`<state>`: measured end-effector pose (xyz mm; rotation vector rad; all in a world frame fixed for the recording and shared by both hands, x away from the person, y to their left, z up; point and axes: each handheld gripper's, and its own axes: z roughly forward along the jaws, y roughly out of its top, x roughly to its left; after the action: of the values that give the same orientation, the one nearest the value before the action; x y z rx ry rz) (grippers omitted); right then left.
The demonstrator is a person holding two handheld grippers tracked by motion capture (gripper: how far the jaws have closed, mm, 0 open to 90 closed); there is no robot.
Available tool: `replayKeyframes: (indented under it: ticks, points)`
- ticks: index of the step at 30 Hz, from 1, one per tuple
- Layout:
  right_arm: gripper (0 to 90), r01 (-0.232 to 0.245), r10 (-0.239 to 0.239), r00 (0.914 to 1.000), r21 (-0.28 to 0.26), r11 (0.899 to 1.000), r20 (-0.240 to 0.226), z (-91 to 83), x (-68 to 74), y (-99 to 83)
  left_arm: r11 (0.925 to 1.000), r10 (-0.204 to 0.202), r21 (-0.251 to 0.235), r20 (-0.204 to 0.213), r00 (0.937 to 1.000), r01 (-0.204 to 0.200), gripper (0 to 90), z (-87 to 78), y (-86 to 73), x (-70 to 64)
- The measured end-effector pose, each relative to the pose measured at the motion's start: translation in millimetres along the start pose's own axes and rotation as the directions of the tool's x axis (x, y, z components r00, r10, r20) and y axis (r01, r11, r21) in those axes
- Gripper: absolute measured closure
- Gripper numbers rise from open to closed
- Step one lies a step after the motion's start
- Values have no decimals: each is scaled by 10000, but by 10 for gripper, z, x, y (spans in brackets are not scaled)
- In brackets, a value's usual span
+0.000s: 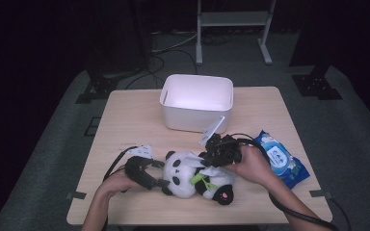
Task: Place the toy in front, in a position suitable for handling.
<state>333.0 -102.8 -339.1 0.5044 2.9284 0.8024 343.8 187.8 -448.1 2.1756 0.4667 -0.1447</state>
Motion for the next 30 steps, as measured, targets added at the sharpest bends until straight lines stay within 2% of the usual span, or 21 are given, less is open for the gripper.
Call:
replayKeyframes:
  ticks: [5,9,13,18,26,29,30]
  points:
    - [823,-72,71,9999,149,9999,75,-15,15,-31,10000,-69,-38,160,9998,69,142,11,-10,10]
    - [823,-93,92,9999,120,9999,62,14,-11,36,9999,-49,-108,381,9993,53,142,28,-8,11]
    - [823,146,-145,9999,178,9997,-35,119,-9,222,9999,-58,-125,416,9991,63,142,24,-5,4]
    - [823,538,-532,9985,573,9969,-118,331,-50,522,9996,-79,-259,343,9994,88,150,-12,-24,28]
    - [822,130,-93,9994,1078,9941,-347,628,-241,849,9986,-197,-483,324,9993,213,151,-48,-55,57]
    - [822,58,5,9987,1257,9920,-500,730,-286,934,9986,-158,-492,327,9993,174,152,-35,-50,56]
    - [822,161,-96,9987,1309,9913,-503,778,-296,970,9987,-134,-494,298,9995,148,151,-35,-50,58]
